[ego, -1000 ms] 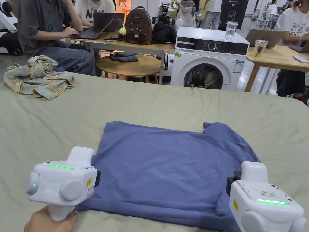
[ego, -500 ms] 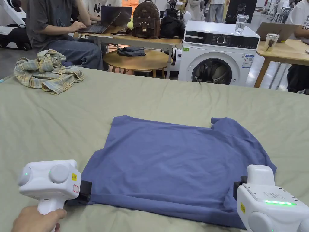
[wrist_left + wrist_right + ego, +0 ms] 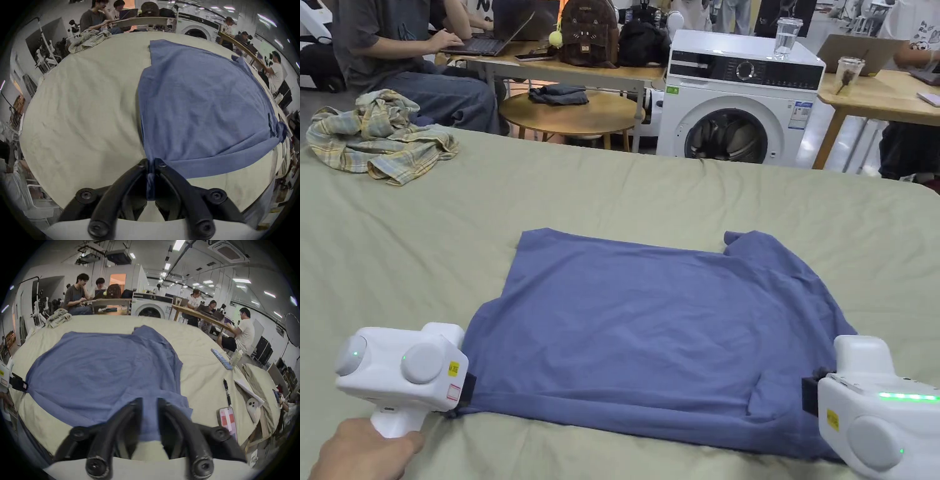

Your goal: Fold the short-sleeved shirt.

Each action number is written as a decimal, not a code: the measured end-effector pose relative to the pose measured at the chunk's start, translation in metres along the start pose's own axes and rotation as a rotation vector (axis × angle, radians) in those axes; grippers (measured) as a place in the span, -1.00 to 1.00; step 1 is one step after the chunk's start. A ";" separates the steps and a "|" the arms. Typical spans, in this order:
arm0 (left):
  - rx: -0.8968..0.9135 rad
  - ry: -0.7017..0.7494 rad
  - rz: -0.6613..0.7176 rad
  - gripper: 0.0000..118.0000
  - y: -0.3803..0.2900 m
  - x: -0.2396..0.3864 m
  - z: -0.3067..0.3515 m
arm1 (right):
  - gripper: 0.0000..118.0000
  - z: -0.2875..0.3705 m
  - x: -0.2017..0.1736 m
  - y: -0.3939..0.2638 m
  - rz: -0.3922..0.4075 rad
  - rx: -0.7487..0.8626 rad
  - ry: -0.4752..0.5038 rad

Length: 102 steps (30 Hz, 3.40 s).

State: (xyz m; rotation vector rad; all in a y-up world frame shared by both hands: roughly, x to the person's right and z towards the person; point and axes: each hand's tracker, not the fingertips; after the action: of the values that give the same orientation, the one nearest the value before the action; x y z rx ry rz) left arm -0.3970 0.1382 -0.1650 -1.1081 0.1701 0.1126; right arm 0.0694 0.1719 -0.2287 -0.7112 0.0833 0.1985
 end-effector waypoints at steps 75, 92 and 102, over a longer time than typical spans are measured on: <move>0.666 -0.002 -0.059 -1.00 0.089 0.036 0.029 | -1.00 -0.052 -0.040 0.092 -0.129 0.382 0.045; 0.166 -0.127 0.083 -0.53 0.164 -0.028 -0.003 | -1.00 -0.063 -0.048 0.069 -0.083 0.256 0.068; -0.130 -0.058 0.049 -0.04 0.173 -0.029 -0.094 | -1.00 -0.074 -0.035 0.056 -0.085 0.196 0.058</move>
State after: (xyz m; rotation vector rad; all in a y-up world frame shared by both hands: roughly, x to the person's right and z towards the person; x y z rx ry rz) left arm -0.4635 0.1307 -0.3523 -1.2287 0.1394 0.2011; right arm 0.0228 0.1593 -0.3151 -0.5243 0.1261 0.0871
